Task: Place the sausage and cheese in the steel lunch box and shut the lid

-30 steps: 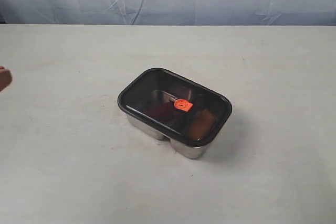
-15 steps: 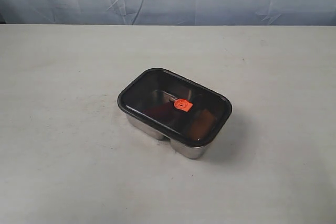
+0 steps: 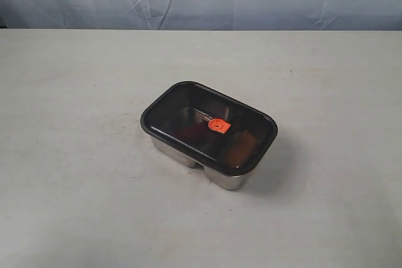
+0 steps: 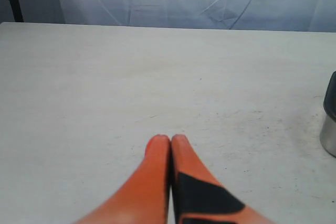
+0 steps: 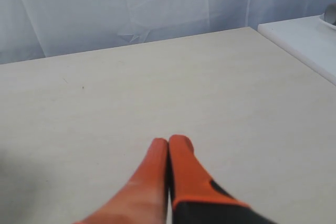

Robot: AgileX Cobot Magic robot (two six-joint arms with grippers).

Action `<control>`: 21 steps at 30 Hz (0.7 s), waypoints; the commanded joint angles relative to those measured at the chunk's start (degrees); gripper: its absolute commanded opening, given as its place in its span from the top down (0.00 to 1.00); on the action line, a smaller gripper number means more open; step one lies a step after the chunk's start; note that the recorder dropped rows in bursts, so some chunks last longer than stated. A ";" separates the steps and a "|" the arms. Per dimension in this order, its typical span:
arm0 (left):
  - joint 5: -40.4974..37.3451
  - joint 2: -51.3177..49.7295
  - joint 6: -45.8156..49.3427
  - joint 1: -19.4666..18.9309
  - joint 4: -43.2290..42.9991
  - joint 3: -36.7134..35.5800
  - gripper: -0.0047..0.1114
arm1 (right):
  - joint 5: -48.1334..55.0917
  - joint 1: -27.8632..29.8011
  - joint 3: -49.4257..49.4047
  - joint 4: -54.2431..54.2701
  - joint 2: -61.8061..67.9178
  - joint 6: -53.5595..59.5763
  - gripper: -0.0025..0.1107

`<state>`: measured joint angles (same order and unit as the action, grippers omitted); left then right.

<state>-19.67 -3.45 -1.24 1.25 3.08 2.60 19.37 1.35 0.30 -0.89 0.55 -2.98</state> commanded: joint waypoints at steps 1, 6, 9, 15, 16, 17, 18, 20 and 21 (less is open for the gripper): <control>3.32 2.00 -0.31 -0.10 1.28 -2.60 0.96 | -0.55 0.31 -0.30 0.06 -0.38 0.47 0.98; 5.24 3.45 -0.31 -0.10 0.83 -2.60 0.96 | -0.55 0.31 -0.30 0.20 -0.38 0.47 0.98; 5.98 3.45 -0.18 -0.23 0.74 -2.60 0.96 | -0.55 0.31 -0.30 0.20 -0.38 0.47 0.98; 6.90 3.45 -0.43 -1.72 0.83 -2.60 0.96 | -0.55 0.31 -0.30 0.20 -0.38 0.47 0.98; 6.90 3.45 -0.16 -1.82 0.27 -2.60 0.96 | -0.55 0.31 -0.30 0.20 -0.38 0.47 0.98; 6.90 3.45 -0.16 -1.82 -0.07 -2.60 0.96 | -0.78 0.31 -0.30 0.18 -0.38 0.47 0.98; 6.90 3.45 -0.16 -1.82 -0.07 -2.60 0.96 | -0.78 0.31 -0.30 0.18 -0.38 0.47 0.98; 6.90 3.45 -0.16 -1.82 -0.17 -2.60 0.96 | -0.78 0.31 -0.30 0.18 -0.38 0.47 0.98; 6.90 3.45 -0.16 -1.82 -0.17 -2.60 0.96 | -0.78 0.31 -0.30 0.18 -0.38 0.47 0.98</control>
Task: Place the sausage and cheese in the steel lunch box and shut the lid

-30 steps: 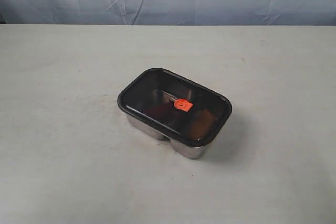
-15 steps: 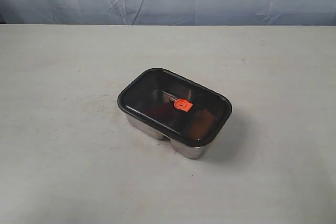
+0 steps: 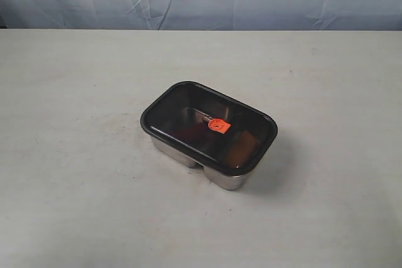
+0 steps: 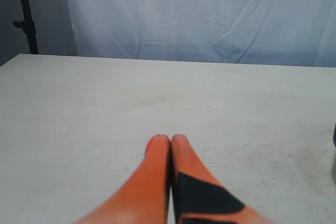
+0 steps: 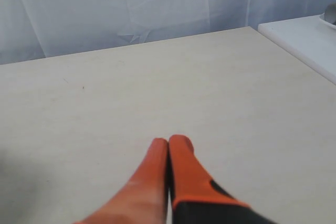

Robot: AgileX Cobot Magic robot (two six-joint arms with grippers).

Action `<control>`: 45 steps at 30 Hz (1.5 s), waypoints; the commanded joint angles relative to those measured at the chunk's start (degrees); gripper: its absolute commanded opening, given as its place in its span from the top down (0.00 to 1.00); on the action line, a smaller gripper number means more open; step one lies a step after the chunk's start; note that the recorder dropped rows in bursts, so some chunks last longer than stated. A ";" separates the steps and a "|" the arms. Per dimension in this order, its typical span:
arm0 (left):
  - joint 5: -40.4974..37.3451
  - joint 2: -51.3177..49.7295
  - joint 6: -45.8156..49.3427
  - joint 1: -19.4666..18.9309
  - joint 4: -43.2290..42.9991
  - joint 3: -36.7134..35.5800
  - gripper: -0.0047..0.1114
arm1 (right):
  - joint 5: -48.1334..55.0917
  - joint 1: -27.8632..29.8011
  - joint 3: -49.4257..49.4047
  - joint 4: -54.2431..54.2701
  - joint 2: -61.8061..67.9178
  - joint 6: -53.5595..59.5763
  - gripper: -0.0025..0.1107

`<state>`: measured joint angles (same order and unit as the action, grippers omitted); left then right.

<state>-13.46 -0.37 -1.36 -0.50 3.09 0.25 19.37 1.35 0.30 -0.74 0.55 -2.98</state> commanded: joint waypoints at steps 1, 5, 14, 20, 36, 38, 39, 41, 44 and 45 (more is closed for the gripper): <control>0.69 0.37 -0.03 -0.07 -0.18 -0.25 0.96 | -0.78 0.31 -0.30 0.03 -0.38 0.47 0.98; 0.69 0.37 0.01 -0.07 -0.32 -0.25 0.96 | -0.78 0.31 -0.30 0.03 -0.38 0.47 0.98; 0.69 0.37 0.01 -0.07 -1.76 -0.25 0.96 | -0.75 0.31 -0.30 0.03 -0.38 0.37 0.98; 0.63 0.37 0.13 -0.07 -1.75 -0.25 0.96 | -0.59 0.31 -0.30 0.03 -0.38 0.37 0.98; 0.63 0.37 0.13 -0.07 -1.75 -0.25 0.96 | -0.81 0.31 -0.30 0.03 -0.38 0.37 0.98; 0.63 0.37 0.13 -0.07 -1.75 -0.25 0.96 | -0.81 0.31 -0.30 0.03 -0.38 0.37 0.98; 0.63 0.37 0.13 -0.07 -1.75 -0.25 0.96 | -0.81 0.31 -0.30 0.03 -0.38 0.37 0.98; 0.63 0.37 0.13 -0.07 -1.75 -0.25 0.96 | -0.81 0.31 -0.30 0.03 -0.38 0.37 0.98; 0.63 0.37 0.13 -0.07 -1.75 -0.25 0.96 | -0.81 0.31 -0.30 0.03 -0.38 0.37 0.98; 0.63 0.37 0.13 -0.07 -1.75 -0.25 0.96 | -0.81 0.31 -0.30 0.03 -0.38 0.37 0.98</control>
